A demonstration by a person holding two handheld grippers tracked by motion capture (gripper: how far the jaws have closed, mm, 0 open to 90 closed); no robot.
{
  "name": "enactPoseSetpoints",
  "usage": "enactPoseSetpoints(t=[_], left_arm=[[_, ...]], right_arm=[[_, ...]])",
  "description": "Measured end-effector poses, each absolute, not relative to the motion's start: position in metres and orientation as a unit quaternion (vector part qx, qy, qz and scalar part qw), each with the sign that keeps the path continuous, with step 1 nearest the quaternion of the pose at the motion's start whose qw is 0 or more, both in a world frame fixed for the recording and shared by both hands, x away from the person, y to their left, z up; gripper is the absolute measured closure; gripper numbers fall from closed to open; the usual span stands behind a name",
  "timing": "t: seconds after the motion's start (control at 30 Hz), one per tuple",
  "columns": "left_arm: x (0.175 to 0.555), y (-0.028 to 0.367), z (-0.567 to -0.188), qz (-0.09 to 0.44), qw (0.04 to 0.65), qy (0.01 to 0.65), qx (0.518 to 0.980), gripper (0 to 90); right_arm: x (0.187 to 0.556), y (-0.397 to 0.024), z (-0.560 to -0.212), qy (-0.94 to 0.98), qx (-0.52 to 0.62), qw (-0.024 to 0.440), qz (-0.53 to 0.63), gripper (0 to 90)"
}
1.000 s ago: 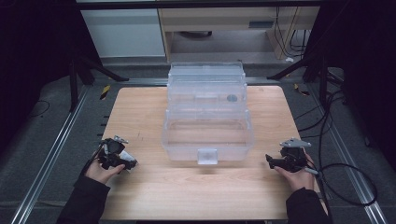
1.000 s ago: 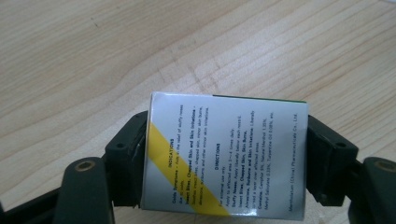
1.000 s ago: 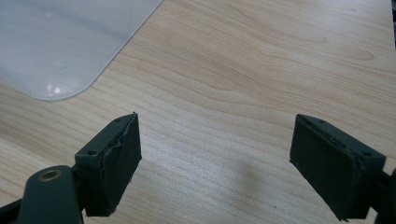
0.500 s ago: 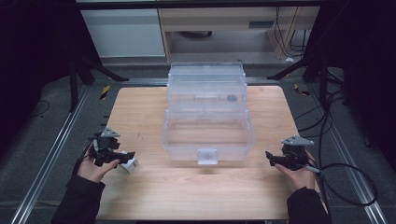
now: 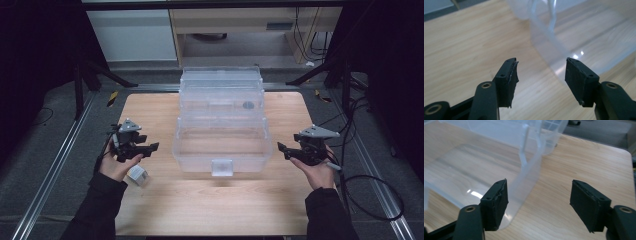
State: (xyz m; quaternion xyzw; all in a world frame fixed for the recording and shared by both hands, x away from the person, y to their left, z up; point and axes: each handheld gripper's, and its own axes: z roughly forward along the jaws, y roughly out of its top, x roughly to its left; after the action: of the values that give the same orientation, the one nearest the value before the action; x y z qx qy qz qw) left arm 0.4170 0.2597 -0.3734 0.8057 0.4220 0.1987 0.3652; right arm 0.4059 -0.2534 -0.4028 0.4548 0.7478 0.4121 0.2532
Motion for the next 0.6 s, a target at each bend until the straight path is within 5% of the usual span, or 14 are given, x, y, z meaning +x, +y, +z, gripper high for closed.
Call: enactPoseSetpoints(t=[0.6], left_arm=[[0.453, 0.212, -0.413, 0.171, 0.347, 0.412, 0.825, 45.2]], right_arm=[[0.435, -0.212, -0.421, 0.787, 0.445, 0.213, 0.371, 52.4]])
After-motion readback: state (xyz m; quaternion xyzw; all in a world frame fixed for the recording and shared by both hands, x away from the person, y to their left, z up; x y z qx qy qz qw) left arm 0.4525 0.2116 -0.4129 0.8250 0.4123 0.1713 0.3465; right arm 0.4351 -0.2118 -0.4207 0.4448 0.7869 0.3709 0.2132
